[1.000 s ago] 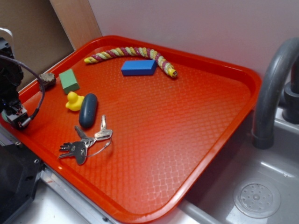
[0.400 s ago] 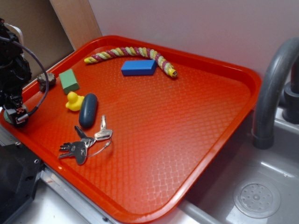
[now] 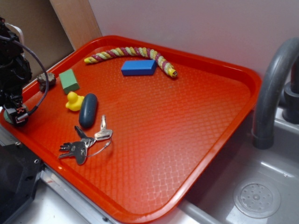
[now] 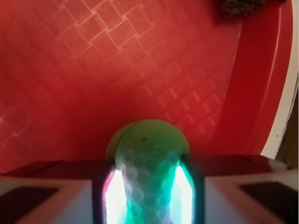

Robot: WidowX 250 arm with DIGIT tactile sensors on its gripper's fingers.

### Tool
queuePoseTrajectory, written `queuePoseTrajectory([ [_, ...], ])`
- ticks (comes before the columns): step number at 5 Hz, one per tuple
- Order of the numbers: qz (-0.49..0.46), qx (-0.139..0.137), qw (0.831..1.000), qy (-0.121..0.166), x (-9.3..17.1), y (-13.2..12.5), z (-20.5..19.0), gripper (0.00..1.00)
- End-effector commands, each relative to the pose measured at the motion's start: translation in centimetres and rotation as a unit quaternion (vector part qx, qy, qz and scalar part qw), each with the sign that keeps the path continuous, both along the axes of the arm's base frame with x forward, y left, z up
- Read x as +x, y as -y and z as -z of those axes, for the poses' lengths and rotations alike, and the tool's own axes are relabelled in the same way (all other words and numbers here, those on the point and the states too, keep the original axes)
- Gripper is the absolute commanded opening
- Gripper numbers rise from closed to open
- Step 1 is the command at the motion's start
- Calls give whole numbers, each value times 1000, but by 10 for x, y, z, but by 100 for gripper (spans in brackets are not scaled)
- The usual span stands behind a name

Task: Grab the green ball.

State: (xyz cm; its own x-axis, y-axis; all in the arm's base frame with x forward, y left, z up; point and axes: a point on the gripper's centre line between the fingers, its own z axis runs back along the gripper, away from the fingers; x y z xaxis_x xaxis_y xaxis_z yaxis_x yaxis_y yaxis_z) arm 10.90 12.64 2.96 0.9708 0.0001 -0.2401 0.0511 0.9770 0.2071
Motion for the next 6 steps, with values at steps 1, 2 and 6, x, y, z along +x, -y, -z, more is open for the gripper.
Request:
queuePoseTrajectory([
  [1, 1, 10, 1000, 18, -6, 4, -8, 0],
  [2, 2, 10, 1000, 16, -5, 6, -7, 0],
  [6, -82, -56, 963, 249, 66, 87, -164, 0],
])
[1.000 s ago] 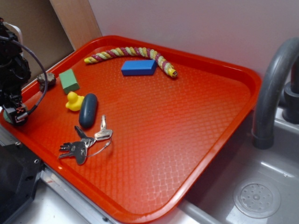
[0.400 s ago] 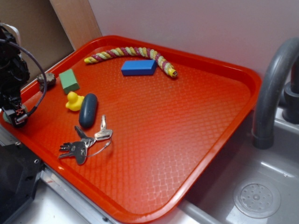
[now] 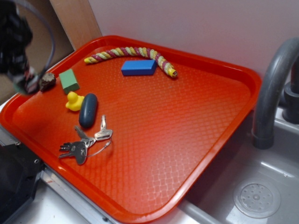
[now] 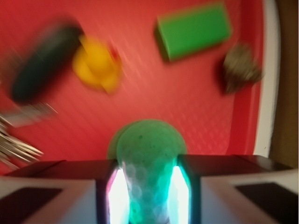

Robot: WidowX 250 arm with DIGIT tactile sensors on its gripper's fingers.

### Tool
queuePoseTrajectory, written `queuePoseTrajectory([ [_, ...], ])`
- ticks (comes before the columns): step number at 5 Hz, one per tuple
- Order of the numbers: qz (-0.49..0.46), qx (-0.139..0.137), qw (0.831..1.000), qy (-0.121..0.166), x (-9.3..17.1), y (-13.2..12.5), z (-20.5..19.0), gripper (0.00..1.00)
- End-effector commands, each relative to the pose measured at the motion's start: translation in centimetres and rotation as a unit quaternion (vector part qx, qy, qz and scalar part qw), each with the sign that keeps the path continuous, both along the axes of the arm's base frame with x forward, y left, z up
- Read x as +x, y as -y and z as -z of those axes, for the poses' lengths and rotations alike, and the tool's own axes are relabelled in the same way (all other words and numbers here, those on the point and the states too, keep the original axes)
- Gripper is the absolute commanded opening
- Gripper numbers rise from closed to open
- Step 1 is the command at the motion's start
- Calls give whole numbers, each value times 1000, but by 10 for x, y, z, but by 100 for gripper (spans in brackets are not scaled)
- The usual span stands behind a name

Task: Grab the green ball.

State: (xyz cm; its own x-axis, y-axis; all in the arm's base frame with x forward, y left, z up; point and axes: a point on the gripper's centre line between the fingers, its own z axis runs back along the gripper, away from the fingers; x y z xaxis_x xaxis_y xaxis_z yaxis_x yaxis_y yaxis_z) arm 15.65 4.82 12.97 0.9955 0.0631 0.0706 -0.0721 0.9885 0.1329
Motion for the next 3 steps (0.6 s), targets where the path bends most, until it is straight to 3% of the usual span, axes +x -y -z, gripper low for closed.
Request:
queuePoseTrajectory([
  [1, -80, -68, 990, 99, 35, 13, -115, 0],
  [2, -99, -67, 989, 90, 39, 14, -137, 0],
  [3, -103, -54, 990, 82, 38, 13, -127, 0],
])
